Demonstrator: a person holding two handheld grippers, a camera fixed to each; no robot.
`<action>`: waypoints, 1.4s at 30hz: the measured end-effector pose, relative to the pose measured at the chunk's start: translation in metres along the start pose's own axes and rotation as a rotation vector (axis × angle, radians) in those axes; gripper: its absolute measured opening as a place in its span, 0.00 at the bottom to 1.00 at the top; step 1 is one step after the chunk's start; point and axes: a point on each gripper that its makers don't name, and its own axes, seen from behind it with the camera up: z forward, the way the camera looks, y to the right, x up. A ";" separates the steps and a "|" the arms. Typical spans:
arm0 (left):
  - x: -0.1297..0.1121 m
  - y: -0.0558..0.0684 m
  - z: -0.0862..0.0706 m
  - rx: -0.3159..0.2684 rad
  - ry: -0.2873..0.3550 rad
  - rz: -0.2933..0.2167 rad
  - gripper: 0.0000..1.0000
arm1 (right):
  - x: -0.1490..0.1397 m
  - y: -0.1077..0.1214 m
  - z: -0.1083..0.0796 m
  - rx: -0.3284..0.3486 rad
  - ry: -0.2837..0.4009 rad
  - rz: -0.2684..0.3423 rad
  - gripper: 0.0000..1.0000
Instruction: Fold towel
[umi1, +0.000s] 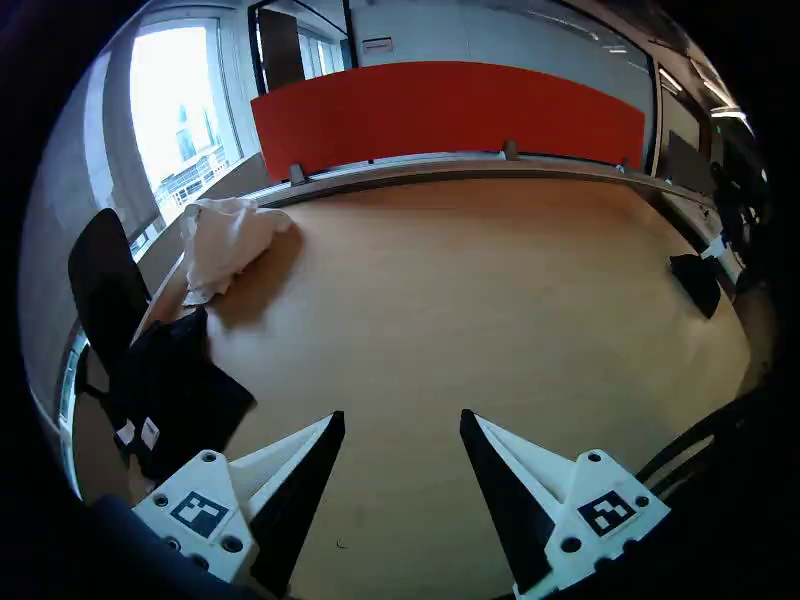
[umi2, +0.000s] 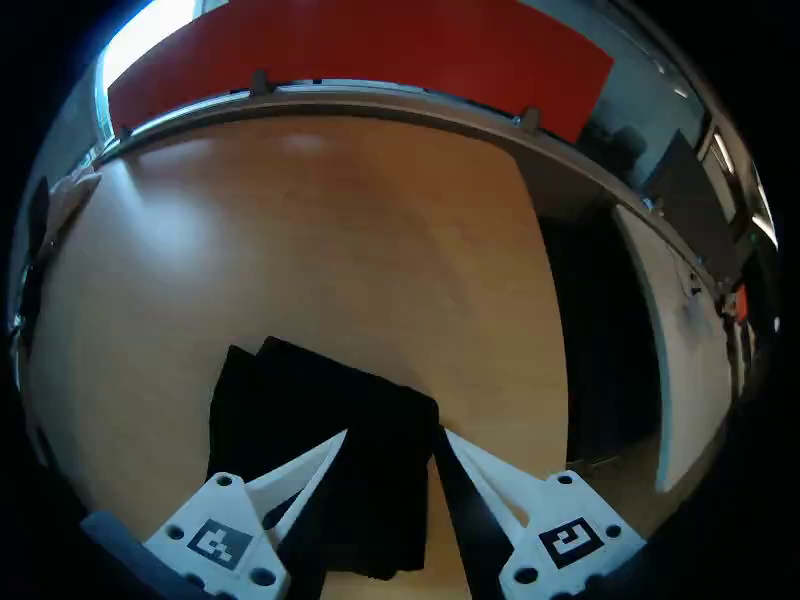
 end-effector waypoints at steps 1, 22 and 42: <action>0.000 0.000 0.000 0.000 -0.001 0.000 0.85 | 0.000 0.001 0.000 -0.001 0.000 0.004 0.51; 0.001 0.003 0.003 -0.001 -0.014 0.021 0.85 | -0.002 -0.003 0.007 0.028 0.013 0.028 0.10; 0.005 0.007 0.005 -0.011 -0.003 0.028 0.85 | 0.013 -0.017 -0.004 0.065 0.089 -0.005 0.06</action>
